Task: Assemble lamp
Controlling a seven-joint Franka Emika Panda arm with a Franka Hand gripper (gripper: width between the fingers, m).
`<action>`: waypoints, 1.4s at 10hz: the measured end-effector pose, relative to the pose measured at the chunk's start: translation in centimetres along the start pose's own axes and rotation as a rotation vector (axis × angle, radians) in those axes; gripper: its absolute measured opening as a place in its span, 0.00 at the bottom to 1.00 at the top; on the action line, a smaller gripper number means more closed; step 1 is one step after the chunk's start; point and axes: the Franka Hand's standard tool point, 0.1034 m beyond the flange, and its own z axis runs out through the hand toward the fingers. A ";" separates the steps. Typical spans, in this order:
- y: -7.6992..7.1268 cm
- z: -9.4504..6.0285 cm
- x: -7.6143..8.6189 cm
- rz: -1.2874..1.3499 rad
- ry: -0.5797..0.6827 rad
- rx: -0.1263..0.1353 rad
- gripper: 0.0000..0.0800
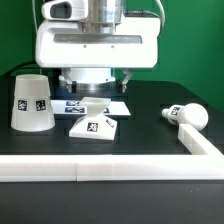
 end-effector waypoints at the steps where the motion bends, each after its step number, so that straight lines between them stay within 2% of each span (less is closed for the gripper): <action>1: -0.2 0.0 0.0 0.046 0.000 0.008 0.87; 3: -0.2 0.3 -0.6 0.120 0.002 0.017 0.87; 5: 0.2 1.1 -2.6 0.144 0.008 0.024 0.87; 7: 0.2 2.1 -3.8 0.138 0.015 0.025 0.87; 14: -0.2 4.5 -4.6 0.120 0.012 0.023 0.87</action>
Offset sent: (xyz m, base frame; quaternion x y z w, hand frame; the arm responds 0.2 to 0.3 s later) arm -0.0374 -0.0141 -0.0049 -0.0091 0.0135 0.0534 0.9984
